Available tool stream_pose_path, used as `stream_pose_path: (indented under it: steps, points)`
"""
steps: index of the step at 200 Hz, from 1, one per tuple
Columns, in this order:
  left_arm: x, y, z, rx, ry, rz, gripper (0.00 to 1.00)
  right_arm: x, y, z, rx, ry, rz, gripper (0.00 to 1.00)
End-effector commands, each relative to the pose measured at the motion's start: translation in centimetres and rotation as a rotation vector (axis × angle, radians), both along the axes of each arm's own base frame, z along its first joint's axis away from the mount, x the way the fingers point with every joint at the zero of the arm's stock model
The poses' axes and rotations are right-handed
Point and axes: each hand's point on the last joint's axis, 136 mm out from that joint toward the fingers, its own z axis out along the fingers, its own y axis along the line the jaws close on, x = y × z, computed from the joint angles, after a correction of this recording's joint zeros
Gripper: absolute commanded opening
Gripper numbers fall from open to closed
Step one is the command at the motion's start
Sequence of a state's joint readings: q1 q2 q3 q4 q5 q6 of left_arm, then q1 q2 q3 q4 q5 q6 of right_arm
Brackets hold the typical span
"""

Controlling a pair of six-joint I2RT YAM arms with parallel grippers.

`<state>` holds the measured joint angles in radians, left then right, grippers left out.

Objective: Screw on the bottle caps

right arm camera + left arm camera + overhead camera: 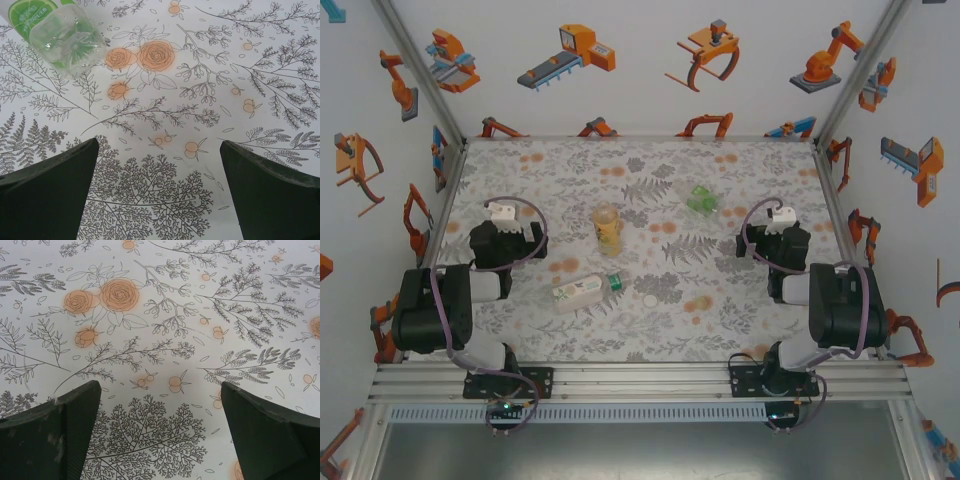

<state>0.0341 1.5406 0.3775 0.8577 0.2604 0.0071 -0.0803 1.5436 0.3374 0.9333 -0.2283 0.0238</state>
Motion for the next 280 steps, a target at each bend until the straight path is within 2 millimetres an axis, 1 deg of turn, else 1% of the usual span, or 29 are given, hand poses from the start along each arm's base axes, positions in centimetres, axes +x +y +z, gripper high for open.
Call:
stream_pose_path:
  steps: [1, 96, 147, 179, 205, 227, 255, 280]
  points:
    - [0.3, 0.1, 0.8, 0.005, -0.034, 0.001, 0.97, 0.0, 0.3, 0.8, -0.015, -0.038, 0.024, 0.99]
    - [0.3, 0.1, 0.8, 0.005, -0.034, 0.004, 0.97, 0.1, 0.2, 0.8, -0.013, -0.038, 0.023, 0.99]
    - [0.3, 0.1, 0.8, 0.004, -0.034, 0.004, 0.97, 0.5, 0.1, 0.7, -0.009, -0.018, 0.013, 0.99]
    - [0.4, 0.7, 0.7, -0.005, -0.028, 0.029, 0.97, 0.5, 0.1, 0.7, -0.009, -0.019, 0.013, 0.99]
    - [0.4, 0.7, 0.7, -0.005, -0.029, 0.028, 0.97, 0.6, -0.3, 0.7, -0.007, -0.015, -0.009, 0.99]
    - [0.4, 0.7, 0.7, -0.006, -0.028, 0.029, 0.97, 0.6, -0.2, 0.7, -0.006, -0.015, -0.007, 0.99]
    - [0.4, 0.7, 0.7, -0.006, -0.027, 0.027, 0.97, 1.0, -1.8, 0.5, -0.002, 0.008, -0.098, 0.99]
    - [0.4, 0.7, 0.8, -0.006, -0.031, 0.027, 0.97, 0.8, -1.1, 0.5, -0.008, 0.001, -0.058, 0.99]
